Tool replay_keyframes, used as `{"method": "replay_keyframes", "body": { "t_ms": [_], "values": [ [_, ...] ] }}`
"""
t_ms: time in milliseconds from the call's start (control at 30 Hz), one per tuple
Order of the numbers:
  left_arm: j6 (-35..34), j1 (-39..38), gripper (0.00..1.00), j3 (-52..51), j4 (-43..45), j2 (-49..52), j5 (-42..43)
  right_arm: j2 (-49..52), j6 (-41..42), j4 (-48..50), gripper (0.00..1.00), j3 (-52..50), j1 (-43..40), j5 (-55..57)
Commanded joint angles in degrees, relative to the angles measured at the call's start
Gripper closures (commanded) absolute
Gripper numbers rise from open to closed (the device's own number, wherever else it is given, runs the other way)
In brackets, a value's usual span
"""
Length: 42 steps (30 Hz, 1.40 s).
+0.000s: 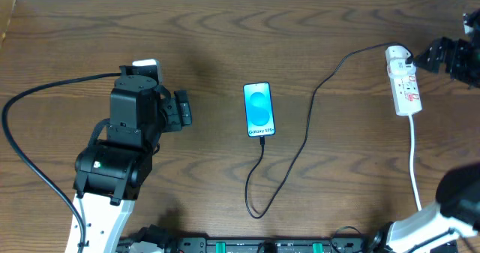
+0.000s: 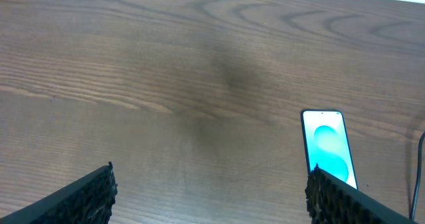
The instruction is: Plug charger to phone and switch on socket
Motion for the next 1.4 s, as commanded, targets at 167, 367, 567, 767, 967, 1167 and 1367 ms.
{"method": "replay_keyframes", "body": {
  "t_ms": [167,367,567,767,967,1167,1367],
  "values": [
    [0.8,0.1,0.1,0.1,-0.1,0.1,-0.8,16.4,-3.1,1.4,0.01,5.7,-0.6,-2.5],
    [0.8,0.1,0.1,0.1,-0.1,0.1,-0.8,20.7,-3.2,4.0,0.01,5.7,-0.6,-2.7],
    [0.8,0.1,0.1,0.1,-0.1,0.1,-0.8,21.3,-3.8,8.6,0.01,4.5,-0.3,-2.7],
    [0.8,0.1,0.09,0.2,-0.1,0.1,-0.8,21.3,-7.1,11.4,0.01,3.0,1.3,-2.7],
    [0.8,0.1,0.1,0.1,-0.1,0.1,-0.8,21.3,-7.9,14.1,0.01,2.0,2.8,-2.5],
    [0.8,0.1,0.09,0.1,-0.1,0.1,-0.8,21.3,-7.9,16.3,0.01,-0.5,2.8,-2.4],
    [0.8,0.1,0.1,0.1,-0.1,0.1,-0.8,21.3,-7.9,18.4,0.01,-3.4,2.8,-1.1]
  ]
}}
